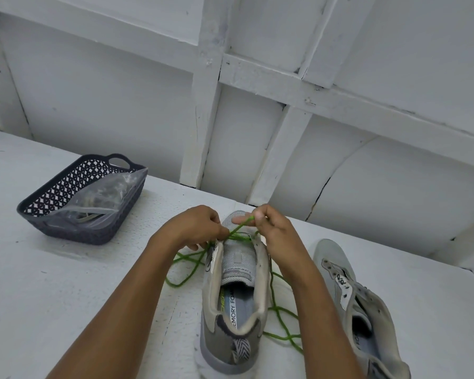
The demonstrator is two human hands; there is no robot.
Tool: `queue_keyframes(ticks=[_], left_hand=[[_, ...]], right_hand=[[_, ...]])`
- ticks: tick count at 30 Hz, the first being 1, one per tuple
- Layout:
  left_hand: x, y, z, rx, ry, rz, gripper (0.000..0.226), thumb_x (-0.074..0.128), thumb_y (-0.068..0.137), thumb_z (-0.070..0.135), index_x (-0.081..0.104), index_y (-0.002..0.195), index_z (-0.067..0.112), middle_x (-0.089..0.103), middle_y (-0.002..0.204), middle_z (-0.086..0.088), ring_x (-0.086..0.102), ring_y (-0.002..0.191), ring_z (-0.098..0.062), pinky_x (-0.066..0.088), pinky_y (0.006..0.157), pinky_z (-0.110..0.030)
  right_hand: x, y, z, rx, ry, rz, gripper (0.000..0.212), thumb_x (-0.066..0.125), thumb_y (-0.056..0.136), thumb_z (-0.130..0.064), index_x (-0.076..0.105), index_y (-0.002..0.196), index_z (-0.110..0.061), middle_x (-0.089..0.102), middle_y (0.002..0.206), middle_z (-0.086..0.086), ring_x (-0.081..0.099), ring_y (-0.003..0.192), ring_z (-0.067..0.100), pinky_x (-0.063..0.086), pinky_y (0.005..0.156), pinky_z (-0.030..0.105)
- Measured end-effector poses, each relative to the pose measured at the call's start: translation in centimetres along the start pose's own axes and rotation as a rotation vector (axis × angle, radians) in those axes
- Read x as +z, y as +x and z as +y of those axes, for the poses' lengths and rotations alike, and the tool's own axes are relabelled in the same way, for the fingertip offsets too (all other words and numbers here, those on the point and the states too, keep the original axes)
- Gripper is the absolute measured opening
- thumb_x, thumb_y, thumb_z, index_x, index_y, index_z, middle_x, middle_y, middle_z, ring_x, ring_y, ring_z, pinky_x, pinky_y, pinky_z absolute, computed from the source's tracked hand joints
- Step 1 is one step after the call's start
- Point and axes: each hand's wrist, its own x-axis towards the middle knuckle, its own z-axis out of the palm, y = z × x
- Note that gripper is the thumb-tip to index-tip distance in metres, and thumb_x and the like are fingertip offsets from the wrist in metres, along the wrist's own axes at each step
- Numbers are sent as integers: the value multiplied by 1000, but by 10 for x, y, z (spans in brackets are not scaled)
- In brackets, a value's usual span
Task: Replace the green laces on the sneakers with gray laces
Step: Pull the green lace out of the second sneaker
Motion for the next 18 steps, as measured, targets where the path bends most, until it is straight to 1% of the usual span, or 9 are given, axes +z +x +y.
queue_keyframes(ticks=[1, 3, 4, 6, 9, 12, 14, 16, 18], left_hand=[[0, 0, 0, 0, -2, 2, 19, 68, 82, 26, 66, 92, 9, 71, 93, -9, 67, 80, -21, 57, 70, -32], [1, 0, 0, -1, -1, 7, 19, 68, 83, 25, 67, 93, 9, 71, 95, -10, 66, 78, -21, 59, 72, -34], [1, 1, 0, 1, 1, 9, 19, 68, 83, 25, 67, 93, 9, 71, 95, -10, 66, 79, -21, 59, 74, -35], [1, 1, 0, 6, 8, 7, 18, 68, 84, 26, 67, 93, 10, 71, 96, -10, 67, 82, -22, 59, 75, -36], [2, 2, 1, 10, 18, 4, 18, 68, 84, 26, 66, 92, 10, 72, 96, -10, 68, 83, -23, 60, 74, -36], [3, 2, 2, 17, 20, 8, 18, 68, 84, 26, 66, 92, 10, 72, 94, -10, 66, 80, -21, 60, 74, -36], [3, 2, 2, 18, 20, 10, 18, 68, 84, 26, 66, 92, 10, 71, 94, -9, 67, 82, -22, 60, 74, -36], [3, 1, 2, 18, 26, 12, 20, 68, 84, 27, 66, 94, 10, 71, 95, -9, 69, 88, -25, 60, 75, -36], [3, 1, 1, 16, 30, 13, 21, 68, 84, 28, 66, 94, 9, 71, 94, -9, 69, 88, -25, 60, 75, -37]], right_hand=[[1, 0, 0, 19, 70, 37, 27, 37, 108, -23, 48, 83, -19, 76, 87, -7, 66, 99, 14, 45, 87, 27], [4, -2, 1, 72, 155, 122, 28, 38, 107, -22, 47, 81, -18, 63, 63, -4, 68, 85, 11, 44, 76, 25], [4, -2, 0, 97, 137, 159, 26, 42, 105, -24, 49, 80, -18, 56, 60, -4, 65, 74, 9, 42, 72, 24], [5, -3, 2, 121, -31, 183, 20, 54, 99, -32, 56, 82, -23, 56, 66, -10, 55, 63, 5, 39, 65, 24], [1, -1, -1, 116, -268, 81, 16, 64, 91, -38, 69, 83, -26, 63, 75, -14, 55, 70, 0, 39, 63, 19], [0, 2, -8, 128, -444, 8, 15, 70, 86, -33, 75, 83, -19, 67, 75, -8, 58, 71, 5, 40, 58, 16], [2, 6, -10, 142, -600, -16, 12, 70, 83, -27, 76, 85, -17, 70, 81, 1, 62, 79, 16, 44, 63, 24], [8, 8, -9, 164, -739, -38, 12, 68, 79, -23, 77, 85, -17, 71, 83, 3, 63, 84, 22, 52, 71, 28], [13, 10, -8, 147, -855, -47, 15, 65, 76, -20, 76, 84, -15, 71, 82, 3, 63, 86, 25, 55, 77, 33]])
